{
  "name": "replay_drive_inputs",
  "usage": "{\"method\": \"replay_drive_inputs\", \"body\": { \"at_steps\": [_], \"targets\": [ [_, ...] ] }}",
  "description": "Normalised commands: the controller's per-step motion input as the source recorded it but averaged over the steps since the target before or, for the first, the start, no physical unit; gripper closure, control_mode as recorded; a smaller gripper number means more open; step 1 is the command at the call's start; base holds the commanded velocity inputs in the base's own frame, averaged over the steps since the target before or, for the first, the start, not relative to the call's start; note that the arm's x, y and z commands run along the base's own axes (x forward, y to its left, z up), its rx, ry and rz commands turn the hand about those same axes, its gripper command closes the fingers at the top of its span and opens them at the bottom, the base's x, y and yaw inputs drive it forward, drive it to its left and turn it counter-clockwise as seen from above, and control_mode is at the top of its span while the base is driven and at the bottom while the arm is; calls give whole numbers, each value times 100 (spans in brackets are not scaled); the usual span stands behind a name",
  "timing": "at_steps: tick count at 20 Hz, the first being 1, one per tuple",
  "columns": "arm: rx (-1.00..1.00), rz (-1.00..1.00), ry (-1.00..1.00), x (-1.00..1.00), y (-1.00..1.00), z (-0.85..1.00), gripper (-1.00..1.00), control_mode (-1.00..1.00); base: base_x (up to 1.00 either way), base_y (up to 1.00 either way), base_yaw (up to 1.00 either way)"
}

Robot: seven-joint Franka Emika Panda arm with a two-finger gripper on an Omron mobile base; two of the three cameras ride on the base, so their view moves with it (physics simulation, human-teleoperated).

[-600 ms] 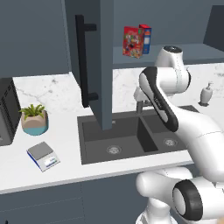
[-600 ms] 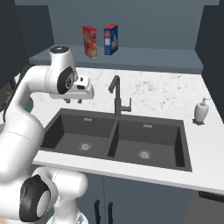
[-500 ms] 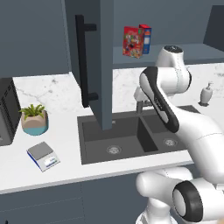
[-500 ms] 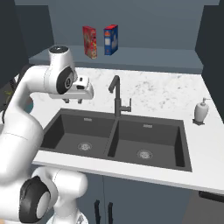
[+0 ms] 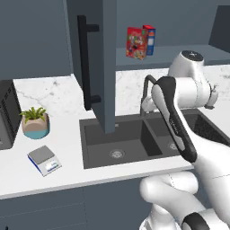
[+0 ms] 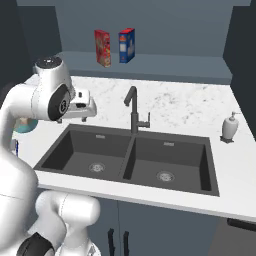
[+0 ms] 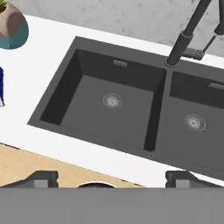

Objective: Pick the cereal and place it on the digital scale for weighing, and close the cabinet.

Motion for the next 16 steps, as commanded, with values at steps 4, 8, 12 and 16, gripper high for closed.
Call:
{"method": "replay_drive_inputs", "body": {
  "at_steps": [4,8,12,16],
  "targets": [
    [14,15,-44,-31,-41,52,-100,-100,0,0,0],
    [21,13,-40,-16,-47,61,-100,-100,0,0,0],
    [28,9,-36,-9,-49,60,-100,-100,0,0,0],
    [28,8,-34,-4,-36,62,-100,-100,0,0,0]
  ]
}}
